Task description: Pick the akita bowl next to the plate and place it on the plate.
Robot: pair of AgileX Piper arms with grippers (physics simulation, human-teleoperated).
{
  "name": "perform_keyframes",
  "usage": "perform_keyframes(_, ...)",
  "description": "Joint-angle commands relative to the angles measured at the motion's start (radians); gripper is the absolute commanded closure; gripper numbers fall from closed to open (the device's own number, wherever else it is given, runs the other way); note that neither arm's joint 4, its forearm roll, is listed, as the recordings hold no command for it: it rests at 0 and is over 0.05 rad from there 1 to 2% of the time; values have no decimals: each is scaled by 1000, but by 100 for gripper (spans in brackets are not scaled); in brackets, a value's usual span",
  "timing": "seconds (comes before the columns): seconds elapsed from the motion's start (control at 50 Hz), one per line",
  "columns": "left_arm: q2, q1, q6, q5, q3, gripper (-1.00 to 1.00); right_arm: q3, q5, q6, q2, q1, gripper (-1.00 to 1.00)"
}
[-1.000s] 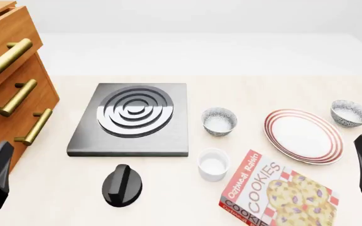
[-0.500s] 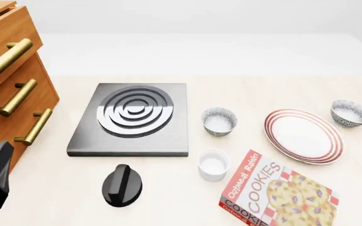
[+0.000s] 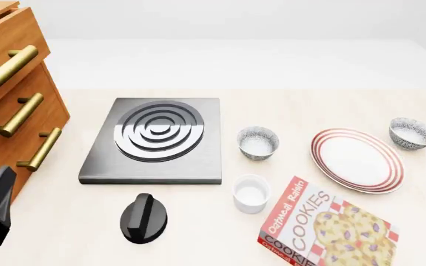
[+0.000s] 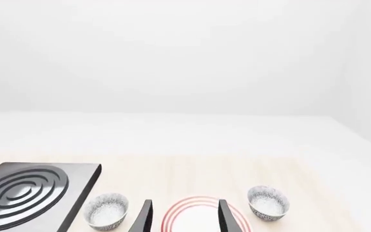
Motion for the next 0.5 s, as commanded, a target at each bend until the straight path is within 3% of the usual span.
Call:
perform_keyframes(0.02,0,0,0,0,0,-100,-5,-42,-1,44,-4,-100)
perform_keyframes(0.5,0,0,0,0,0,-100,-24,-174,-2,188,-26,-100)
